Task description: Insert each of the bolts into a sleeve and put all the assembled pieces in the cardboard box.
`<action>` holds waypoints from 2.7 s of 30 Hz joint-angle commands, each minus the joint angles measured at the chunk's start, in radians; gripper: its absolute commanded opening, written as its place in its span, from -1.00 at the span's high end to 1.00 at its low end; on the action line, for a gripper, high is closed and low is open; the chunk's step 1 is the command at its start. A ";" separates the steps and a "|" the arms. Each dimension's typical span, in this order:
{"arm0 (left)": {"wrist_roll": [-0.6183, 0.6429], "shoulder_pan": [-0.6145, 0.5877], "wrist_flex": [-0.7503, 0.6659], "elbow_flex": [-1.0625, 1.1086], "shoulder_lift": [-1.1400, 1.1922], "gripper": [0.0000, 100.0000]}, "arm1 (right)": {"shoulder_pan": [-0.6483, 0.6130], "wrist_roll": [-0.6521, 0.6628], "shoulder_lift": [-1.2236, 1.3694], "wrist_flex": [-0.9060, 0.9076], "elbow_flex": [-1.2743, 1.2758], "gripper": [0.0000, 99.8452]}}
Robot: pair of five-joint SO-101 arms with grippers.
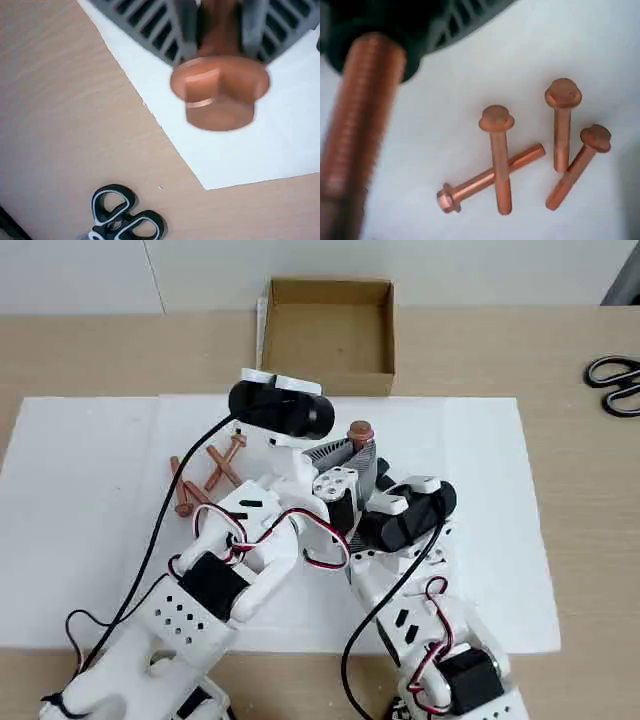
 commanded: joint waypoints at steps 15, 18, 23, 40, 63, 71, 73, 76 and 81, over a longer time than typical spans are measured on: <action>-0.066 0.008 -0.015 0.058 -0.031 0.99 | 0.001 -0.005 -0.013 -0.027 -0.012 0.99; -0.068 0.008 0.057 0.030 -0.032 0.99 | 0.001 -0.005 -0.013 -0.027 -0.012 0.99; -0.083 0.009 0.144 -0.013 -0.032 0.99 | 0.001 -0.005 -0.015 -0.028 -0.012 0.99; -0.135 0.014 0.319 -0.021 -0.031 0.58 | -0.004 -0.005 -0.015 -0.028 -0.012 0.99; -0.502 -0.623 0.944 -0.484 -0.025 0.54 | 0.025 0.008 -0.001 -0.019 -0.035 0.99; -0.575 -0.686 1.030 -0.456 -0.029 0.54 | 0.209 0.063 0.346 0.015 -0.397 0.99; -0.575 -0.686 1.028 -0.433 -0.029 0.54 | 0.216 0.068 0.506 -0.007 -0.529 0.99; -0.575 -0.684 1.028 -0.404 -0.029 0.54 | 0.217 0.064 0.756 -0.108 -0.704 0.99; -0.575 -0.686 1.034 -0.386 -0.029 0.54 | 0.214 0.066 1.150 -0.406 -0.881 0.99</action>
